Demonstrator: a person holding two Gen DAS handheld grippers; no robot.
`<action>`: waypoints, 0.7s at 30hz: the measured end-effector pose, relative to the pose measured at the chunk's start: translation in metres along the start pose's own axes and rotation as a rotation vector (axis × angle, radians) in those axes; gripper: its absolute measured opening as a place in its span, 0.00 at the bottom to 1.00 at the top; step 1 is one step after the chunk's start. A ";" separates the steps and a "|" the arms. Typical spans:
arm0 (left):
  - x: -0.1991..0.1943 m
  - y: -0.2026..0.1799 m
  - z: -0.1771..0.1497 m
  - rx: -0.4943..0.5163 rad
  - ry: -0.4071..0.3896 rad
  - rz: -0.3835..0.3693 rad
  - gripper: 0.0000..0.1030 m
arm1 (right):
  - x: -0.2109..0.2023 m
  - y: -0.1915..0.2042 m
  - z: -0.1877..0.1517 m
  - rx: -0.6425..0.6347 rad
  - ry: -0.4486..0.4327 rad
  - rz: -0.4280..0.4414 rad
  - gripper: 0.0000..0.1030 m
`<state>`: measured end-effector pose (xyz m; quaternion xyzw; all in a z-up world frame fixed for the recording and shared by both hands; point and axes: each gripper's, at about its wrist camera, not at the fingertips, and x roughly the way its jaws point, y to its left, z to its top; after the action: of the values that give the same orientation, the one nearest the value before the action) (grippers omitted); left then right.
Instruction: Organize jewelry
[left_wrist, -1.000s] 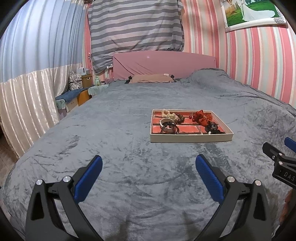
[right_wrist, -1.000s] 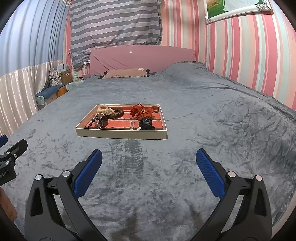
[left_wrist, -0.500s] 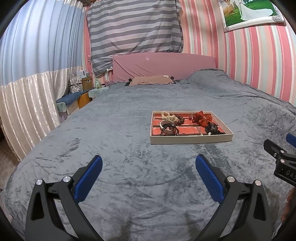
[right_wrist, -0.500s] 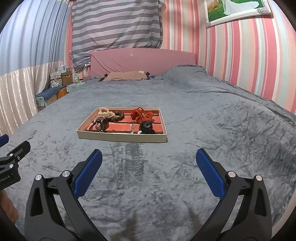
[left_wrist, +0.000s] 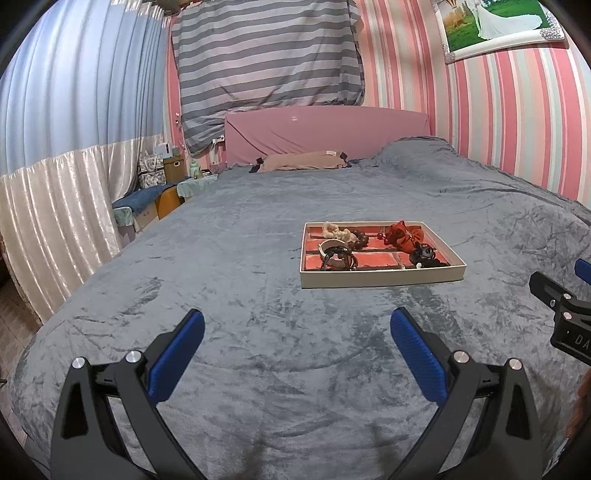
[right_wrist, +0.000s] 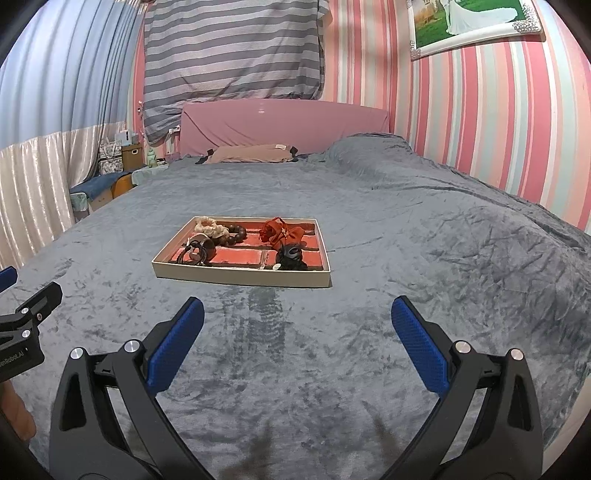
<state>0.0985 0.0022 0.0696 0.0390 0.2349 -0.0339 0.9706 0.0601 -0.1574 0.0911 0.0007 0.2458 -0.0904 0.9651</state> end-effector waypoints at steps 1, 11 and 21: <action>0.000 0.000 0.000 0.001 -0.001 0.001 0.95 | -0.001 0.000 0.000 0.001 0.001 0.000 0.96; -0.002 0.000 0.001 0.000 -0.003 0.003 0.95 | -0.002 0.001 0.000 0.000 -0.001 -0.004 0.96; -0.002 0.000 0.001 0.003 -0.004 0.005 0.95 | -0.003 -0.001 -0.001 0.002 -0.003 -0.007 0.96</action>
<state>0.0972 0.0022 0.0709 0.0410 0.2330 -0.0321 0.9711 0.0572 -0.1580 0.0920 0.0004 0.2442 -0.0941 0.9651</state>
